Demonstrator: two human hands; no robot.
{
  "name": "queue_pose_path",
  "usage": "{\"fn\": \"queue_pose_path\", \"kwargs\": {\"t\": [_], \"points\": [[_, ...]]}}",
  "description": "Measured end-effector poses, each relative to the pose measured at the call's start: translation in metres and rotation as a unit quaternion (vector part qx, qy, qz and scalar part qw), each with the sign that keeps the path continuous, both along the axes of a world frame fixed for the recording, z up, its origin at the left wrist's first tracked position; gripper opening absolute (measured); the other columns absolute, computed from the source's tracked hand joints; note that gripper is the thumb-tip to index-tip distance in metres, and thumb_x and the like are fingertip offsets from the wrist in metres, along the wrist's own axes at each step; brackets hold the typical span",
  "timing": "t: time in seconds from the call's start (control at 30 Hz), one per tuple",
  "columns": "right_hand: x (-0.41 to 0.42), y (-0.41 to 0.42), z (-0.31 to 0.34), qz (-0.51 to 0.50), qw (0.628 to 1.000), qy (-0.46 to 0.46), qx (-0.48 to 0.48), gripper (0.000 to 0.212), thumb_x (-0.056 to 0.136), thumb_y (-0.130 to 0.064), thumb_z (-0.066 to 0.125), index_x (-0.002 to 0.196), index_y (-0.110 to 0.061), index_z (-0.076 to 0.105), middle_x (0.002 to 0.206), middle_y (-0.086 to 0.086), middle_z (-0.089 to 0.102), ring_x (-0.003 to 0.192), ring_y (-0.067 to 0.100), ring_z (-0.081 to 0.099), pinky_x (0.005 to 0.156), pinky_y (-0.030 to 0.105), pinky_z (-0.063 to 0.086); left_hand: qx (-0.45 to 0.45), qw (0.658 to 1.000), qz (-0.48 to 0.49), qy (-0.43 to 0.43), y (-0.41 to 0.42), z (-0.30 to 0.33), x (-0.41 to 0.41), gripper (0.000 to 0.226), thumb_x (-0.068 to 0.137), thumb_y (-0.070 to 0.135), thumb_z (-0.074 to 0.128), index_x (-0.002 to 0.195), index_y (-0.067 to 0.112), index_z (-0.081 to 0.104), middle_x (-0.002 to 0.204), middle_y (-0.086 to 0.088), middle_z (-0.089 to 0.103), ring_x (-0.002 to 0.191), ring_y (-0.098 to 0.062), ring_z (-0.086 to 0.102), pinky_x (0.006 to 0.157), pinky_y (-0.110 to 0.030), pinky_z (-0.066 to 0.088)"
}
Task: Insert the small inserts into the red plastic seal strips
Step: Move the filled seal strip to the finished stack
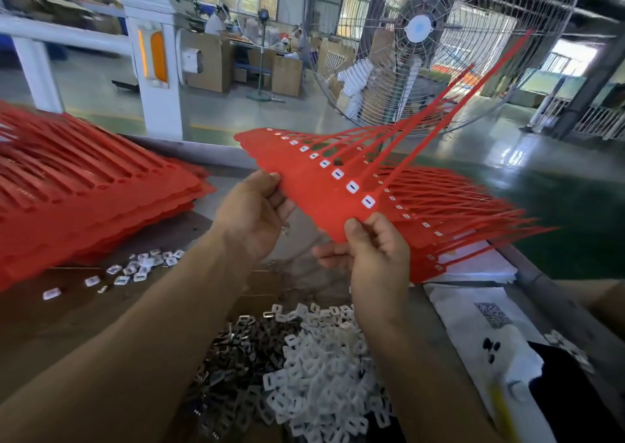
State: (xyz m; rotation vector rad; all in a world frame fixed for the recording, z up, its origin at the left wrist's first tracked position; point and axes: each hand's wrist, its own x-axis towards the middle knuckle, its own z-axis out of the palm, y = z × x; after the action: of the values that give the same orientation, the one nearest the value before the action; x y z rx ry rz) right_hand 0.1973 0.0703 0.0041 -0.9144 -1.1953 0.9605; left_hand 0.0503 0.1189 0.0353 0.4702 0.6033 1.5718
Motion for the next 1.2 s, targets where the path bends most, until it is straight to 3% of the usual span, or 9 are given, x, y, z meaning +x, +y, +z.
{"fn": "queue_pose_path", "kwargs": {"t": [0.13, 0.3, 0.47, 0.67, 0.87, 1.0, 1.1, 1.2], "points": [[-0.001, -0.001, 0.004, 0.002, 1.000, 0.005, 0.016, 0.020, 0.108, -0.006, 0.050, 0.091, -0.012, 0.059, 0.065, 0.009, 0.070, 0.058, 0.028, 0.074, 0.049, 0.026, 0.055, 0.038, 0.999, 0.013, 0.015, -0.006, 0.009, -0.002, 0.026, 0.102, 0.002, 0.043, 0.093, 0.017, 0.061, 0.082, 0.003, 0.073, 0.073, -0.008, 0.068, 0.066, -0.022, 0.060], [-0.003, -0.005, 0.006, 0.022, 1.000, 0.006, 0.015, 0.017, 0.107, -0.005, 0.050, 0.093, -0.007, 0.059, 0.074, 0.019, 0.072, 0.059, 0.031, 0.074, 0.050, 0.029, 0.056, 0.083, 0.996, 0.027, 0.029, -0.014, 0.009, -0.008, 0.024, 0.102, 0.004, 0.043, 0.112, 0.017, 0.061, 0.098, 0.001, 0.070, 0.082, -0.011, 0.066, 0.075, -0.024, 0.059], [-0.010, -0.008, 0.004, 0.052, 0.999, 0.002, 0.008, 0.014, 0.108, -0.005, 0.049, 0.102, 0.004, 0.058, 0.084, 0.028, 0.072, 0.059, 0.030, 0.072, 0.049, 0.029, 0.055, 0.102, 0.993, 0.051, 0.041, -0.020, 0.005, -0.019, 0.024, 0.101, 0.003, 0.044, 0.094, 0.019, 0.061, 0.081, 0.006, 0.072, 0.071, -0.008, 0.067, 0.068, -0.024, 0.057], [-0.009, -0.005, 0.004, 0.039, 0.999, 0.010, 0.014, 0.016, 0.108, -0.007, 0.050, 0.095, -0.007, 0.059, 0.083, 0.020, 0.075, 0.059, 0.030, 0.073, 0.050, 0.029, 0.055, 0.110, 0.992, 0.038, 0.046, -0.014, 0.008, -0.017, 0.025, 0.101, 0.004, 0.047, 0.088, 0.020, 0.060, 0.084, 0.006, 0.072, 0.074, -0.009, 0.067, 0.074, -0.027, 0.058], [0.000, 0.002, 0.005, 0.007, 1.000, 0.011, 0.014, 0.016, 0.108, -0.010, 0.051, 0.095, -0.006, 0.058, 0.072, 0.019, 0.074, 0.056, 0.030, 0.072, 0.049, 0.027, 0.054, 0.129, 0.991, 0.014, 0.035, -0.004, 0.019, -0.007, 0.019, 0.100, 0.005, 0.049, 0.112, 0.020, 0.050, 0.100, 0.001, 0.066, 0.079, -0.012, 0.063, 0.075, -0.028, 0.053], [-0.001, 0.003, 0.008, 0.030, 0.999, 0.020, 0.015, 0.019, 0.108, -0.010, 0.049, 0.102, 0.007, 0.056, 0.079, 0.027, 0.072, 0.057, 0.030, 0.071, 0.049, 0.029, 0.055, 0.163, 0.986, 0.018, 0.032, -0.009, 0.025, -0.009, 0.024, 0.100, 0.005, 0.050, 0.089, 0.024, 0.059, 0.086, 0.006, 0.070, 0.069, -0.008, 0.064, 0.068, -0.025, 0.052], [-0.006, 0.002, 0.012, 0.049, 0.998, 0.032, 0.015, 0.015, 0.108, -0.010, 0.049, 0.099, 0.000, 0.056, 0.081, 0.032, 0.070, 0.056, 0.028, 0.071, 0.049, 0.028, 0.054, 0.163, 0.986, 0.029, 0.021, -0.011, 0.028, -0.014, 0.034, 0.100, 0.003, 0.051, 0.076, 0.023, 0.065, 0.082, 0.007, 0.071, 0.065, -0.008, 0.065, 0.062, -0.023, 0.053], [-0.006, 0.003, 0.014, 0.053, 0.998, 0.036, 0.009, 0.015, 0.108, -0.010, 0.049, 0.102, 0.001, 0.057, 0.082, 0.022, 0.075, 0.056, 0.025, 0.072, 0.049, 0.027, 0.054, 0.133, 0.989, 0.051, 0.040, -0.009, 0.030, -0.013, 0.029, 0.099, 0.004, 0.052, 0.079, 0.024, 0.052, 0.083, 0.008, 0.065, 0.068, -0.009, 0.059, 0.061, -0.023, 0.050]]}}
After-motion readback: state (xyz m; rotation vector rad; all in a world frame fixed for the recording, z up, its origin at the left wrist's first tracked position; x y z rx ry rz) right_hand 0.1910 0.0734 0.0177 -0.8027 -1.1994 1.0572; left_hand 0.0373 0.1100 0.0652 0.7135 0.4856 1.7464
